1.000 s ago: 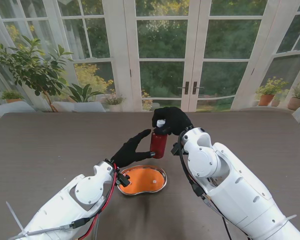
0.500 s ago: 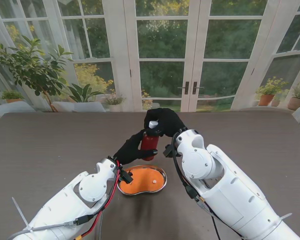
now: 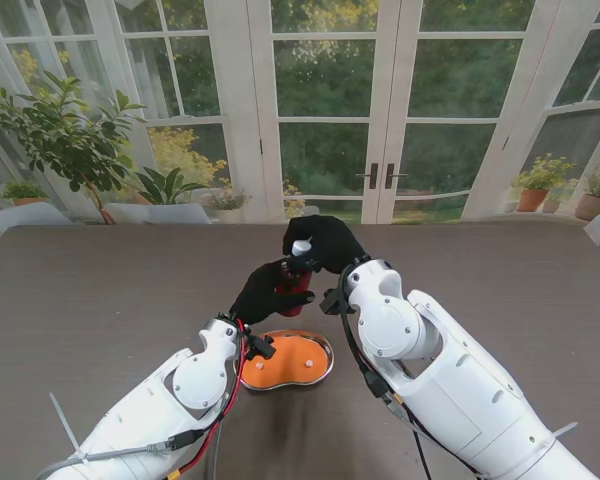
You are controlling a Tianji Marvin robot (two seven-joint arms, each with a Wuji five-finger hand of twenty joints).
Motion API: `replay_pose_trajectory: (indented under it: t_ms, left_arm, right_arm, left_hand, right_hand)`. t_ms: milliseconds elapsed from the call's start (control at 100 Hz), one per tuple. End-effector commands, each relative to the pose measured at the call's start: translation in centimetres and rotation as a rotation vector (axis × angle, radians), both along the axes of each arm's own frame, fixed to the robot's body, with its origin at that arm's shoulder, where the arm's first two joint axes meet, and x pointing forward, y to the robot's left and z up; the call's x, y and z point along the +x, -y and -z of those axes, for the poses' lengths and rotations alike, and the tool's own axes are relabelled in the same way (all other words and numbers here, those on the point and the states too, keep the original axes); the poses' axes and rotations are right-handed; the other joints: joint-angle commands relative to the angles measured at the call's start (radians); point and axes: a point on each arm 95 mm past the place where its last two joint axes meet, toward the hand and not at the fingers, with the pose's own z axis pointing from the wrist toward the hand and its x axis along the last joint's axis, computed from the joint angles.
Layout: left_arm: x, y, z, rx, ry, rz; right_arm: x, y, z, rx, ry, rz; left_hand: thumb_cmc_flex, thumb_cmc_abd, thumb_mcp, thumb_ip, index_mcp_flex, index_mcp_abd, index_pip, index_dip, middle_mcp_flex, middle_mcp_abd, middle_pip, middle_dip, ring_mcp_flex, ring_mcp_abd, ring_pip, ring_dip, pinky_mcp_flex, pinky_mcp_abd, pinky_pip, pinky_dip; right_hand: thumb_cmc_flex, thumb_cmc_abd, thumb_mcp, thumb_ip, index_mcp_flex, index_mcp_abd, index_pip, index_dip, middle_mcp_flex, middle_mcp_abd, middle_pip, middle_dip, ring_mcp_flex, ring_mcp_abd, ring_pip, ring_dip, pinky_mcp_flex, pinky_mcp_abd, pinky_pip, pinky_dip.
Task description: Collect the cotton balls from the tray into a sample bottle
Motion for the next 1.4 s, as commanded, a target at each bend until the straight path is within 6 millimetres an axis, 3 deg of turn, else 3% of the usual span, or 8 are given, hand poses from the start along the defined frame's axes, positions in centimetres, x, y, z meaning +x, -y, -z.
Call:
replay_pose_trajectory:
  t_ms: [0,100,240,490,600,630,900,1390]
  left_arm:
    - [-0.1,1.0,-0.3,-0.001,0.016,0.016]
    - [-0.2,0.9,-0.3,0.007,0.025,0.015]
    - [-0.3,0.8,-0.2,0.008,0.024,0.015]
    - [-0.6,0.9,-0.2,-0.039,-0.013,0.004]
    - [-0.7,0.7,-0.2,-0.042,-0.006,0.003]
    - [-0.8,0.6,-0.2,-0.037,-0.001,0.002]
    - [-1.5,-1.1,0.0,0.003,0.021,-0.012]
    - [-2.5,-4.6,-0.2,0.068,0.050,-0.049]
  right_arm:
    - [-0.4,-0.9,0.4,0.004,-0.015,-0.031]
    - [-0.4,-1.1,0.5,0.000,-0.015,-0.039]
    - [-0.5,-1.3,0.5,-0.003,-0.011,-0.051]
    - [-0.7,-1.4,0.4,0.002,-0.008,-0.048]
    - [-0.7,-1.4,0.1,0.004,0.001,-0.036]
    - [-0.8,-1.3,0.0,0.008,0.004,-0.032]
    - [-0.9,-0.5,-1.5,-0.024,0.078,0.031]
    - [-1.3,0.9,-3.6,-0.202,0.132,-0.047]
  left_hand:
    - [0.100,0.078,0.150,0.023,0.107,-0.100,0.077,0.045,0.073,-0.042,0.051,0.043,0.089,0.016,0.062,0.030,0.052,0.015,0.090,0.039]
    - [0.175,0.044,0.078,-0.052,0.156,-0.148,0.220,0.134,0.163,-0.060,0.112,0.097,0.173,0.028,0.139,0.062,0.109,0.055,0.166,0.079]
    - [0.262,0.047,0.000,-0.043,0.192,-0.194,0.450,0.081,0.285,-0.082,0.105,0.308,0.260,0.037,0.188,0.072,0.171,0.091,0.217,0.102]
    - [0.300,0.116,-0.001,-0.033,0.209,-0.181,0.673,0.128,0.372,-0.061,0.131,0.336,0.332,0.082,0.215,0.078,0.213,0.158,0.243,0.120]
    - [0.306,0.118,-0.007,-0.031,0.208,-0.197,0.686,0.116,0.408,-0.073,0.108,0.306,0.368,0.076,0.188,0.056,0.235,0.165,0.236,0.114]
    - [0.304,0.116,-0.010,-0.029,0.210,-0.209,0.688,0.114,0.425,-0.083,0.101,0.290,0.386,0.067,0.177,0.046,0.251,0.161,0.232,0.107]
    - [0.299,0.117,-0.009,-0.031,0.208,-0.226,0.685,0.113,0.439,-0.098,0.076,0.258,0.383,0.053,0.137,0.031,0.238,0.147,0.210,0.087]
    - [0.309,0.127,-0.023,-0.028,0.196,-0.221,0.689,0.118,0.426,-0.097,0.079,0.271,0.358,0.057,0.141,0.047,0.209,0.146,0.206,0.086]
  right_hand:
    - [0.098,0.081,0.088,0.048,0.014,0.015,0.172,0.027,0.072,0.011,0.092,0.031,0.035,-0.082,-0.038,0.021,0.046,-0.099,0.025,0.019]
    - [0.095,0.086,0.086,0.048,0.010,0.019,0.170,0.027,0.069,0.010,0.089,0.028,0.035,-0.080,-0.049,0.017,0.041,-0.085,0.008,0.013]
    - [0.071,0.120,0.080,0.050,-0.010,0.035,0.144,0.033,0.057,0.011,0.069,0.013,0.033,-0.038,-0.152,-0.028,-0.028,-0.012,-0.072,-0.009]
    - [-0.101,0.234,-0.030,0.027,-0.108,0.101,-0.090,0.013,-0.027,0.021,-0.040,-0.133,-0.040,0.094,-0.461,-0.105,-0.244,0.178,-0.281,-0.095]
    - [-0.223,0.326,-0.054,0.142,-0.116,0.136,-0.336,0.130,-0.091,0.031,-0.082,-0.207,-0.109,0.136,-0.525,-0.122,-0.331,0.222,-0.327,-0.092]
    - [-0.251,0.346,-0.062,0.183,-0.136,0.147,-0.379,0.161,-0.107,0.032,-0.092,-0.215,-0.126,0.140,-0.534,-0.127,-0.348,0.225,-0.330,-0.092]
    - [-0.369,0.445,-0.178,0.189,-0.251,0.129,-0.502,0.164,-0.228,0.042,-0.136,-0.253,-0.304,0.191,-0.634,-0.187,-0.503,0.254,-0.397,-0.106]
    - [-0.406,0.472,-0.277,0.195,-0.154,0.080,-0.521,0.187,-0.137,0.018,-0.052,-0.184,-0.229,0.162,-0.492,-0.145,-0.433,0.215,-0.287,-0.068]
